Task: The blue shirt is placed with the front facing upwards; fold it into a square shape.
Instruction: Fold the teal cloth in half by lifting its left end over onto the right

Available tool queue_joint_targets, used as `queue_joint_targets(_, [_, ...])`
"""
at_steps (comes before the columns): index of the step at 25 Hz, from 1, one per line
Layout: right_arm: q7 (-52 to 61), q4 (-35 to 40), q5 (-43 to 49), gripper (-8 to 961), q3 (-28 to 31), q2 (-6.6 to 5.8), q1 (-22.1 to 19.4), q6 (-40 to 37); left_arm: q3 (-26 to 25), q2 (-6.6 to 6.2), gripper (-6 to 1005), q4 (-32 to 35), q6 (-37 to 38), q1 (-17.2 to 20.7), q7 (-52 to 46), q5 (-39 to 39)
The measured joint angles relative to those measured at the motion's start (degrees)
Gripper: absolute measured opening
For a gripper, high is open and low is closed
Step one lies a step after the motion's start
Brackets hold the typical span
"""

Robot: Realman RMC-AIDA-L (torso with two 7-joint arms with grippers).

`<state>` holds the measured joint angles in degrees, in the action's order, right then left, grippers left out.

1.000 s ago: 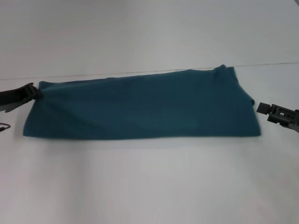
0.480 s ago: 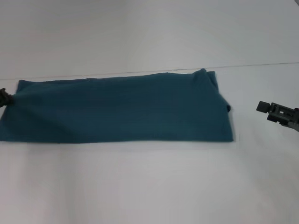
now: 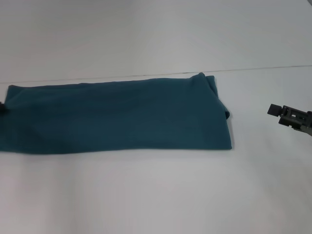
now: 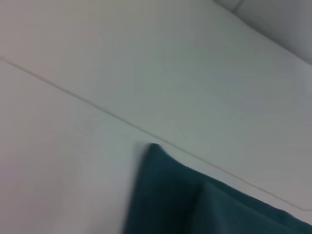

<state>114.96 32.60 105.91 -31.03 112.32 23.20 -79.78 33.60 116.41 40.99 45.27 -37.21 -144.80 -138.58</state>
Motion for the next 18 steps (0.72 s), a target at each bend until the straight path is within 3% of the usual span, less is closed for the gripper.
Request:
queue_joint_targets(9, [0.0, 0.0, 0.0, 949, 0.0, 0.12, 0.0, 0.0, 0.4, 0.3, 2, 6.4, 13.5, -1.6, 0.8, 6.1])
queue_joint_targets(18, [0.0, 0.0, 0.0, 949, 0.0, 0.28, -0.2, 0.0, 0.4, 0.53, 2, 6.7, 18.1, -4.7, 0.2, 6.3])
